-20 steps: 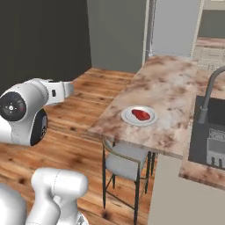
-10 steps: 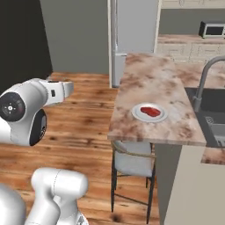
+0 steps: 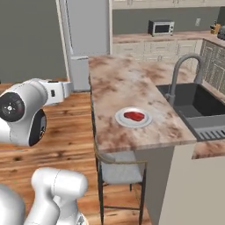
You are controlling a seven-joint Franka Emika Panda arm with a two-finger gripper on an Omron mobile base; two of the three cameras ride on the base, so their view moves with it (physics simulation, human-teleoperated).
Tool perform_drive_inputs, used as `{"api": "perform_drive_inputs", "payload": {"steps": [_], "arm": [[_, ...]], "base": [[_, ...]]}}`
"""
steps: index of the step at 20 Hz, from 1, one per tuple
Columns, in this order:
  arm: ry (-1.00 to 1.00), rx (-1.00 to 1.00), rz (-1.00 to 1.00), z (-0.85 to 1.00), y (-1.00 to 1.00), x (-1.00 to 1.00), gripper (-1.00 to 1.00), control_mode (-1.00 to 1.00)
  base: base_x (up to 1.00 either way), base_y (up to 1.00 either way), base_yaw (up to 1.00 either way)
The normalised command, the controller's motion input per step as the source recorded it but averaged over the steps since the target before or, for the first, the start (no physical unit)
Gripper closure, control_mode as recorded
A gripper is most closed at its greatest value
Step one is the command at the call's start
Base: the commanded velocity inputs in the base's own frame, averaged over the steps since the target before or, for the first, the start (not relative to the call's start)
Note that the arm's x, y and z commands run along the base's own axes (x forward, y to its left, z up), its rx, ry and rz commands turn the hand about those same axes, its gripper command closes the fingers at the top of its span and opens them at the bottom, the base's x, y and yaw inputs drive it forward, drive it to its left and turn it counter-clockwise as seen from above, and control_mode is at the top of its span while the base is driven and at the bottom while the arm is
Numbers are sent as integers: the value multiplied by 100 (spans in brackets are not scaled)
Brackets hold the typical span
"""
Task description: Retrieve the shaker from the cabinet and place it next the steak on a plate on the dining table.
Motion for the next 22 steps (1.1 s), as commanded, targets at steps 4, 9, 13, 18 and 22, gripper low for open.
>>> {"api": "perform_drive_inputs", "payload": {"steps": [4,9,13,18,22], "arm": [[0,0,0,0,0,0,100,100],[0,0,0,0,0,0,100,100],[0,0,0,0,0,0,100,100],[0,0,0,0,0,0,100,100],[0,0,0,0,0,0,100,100]], "base": [[67,1,-42],[60,2,-41],[51,8,-42],[41,2,-45],[41,0,-46]]}}
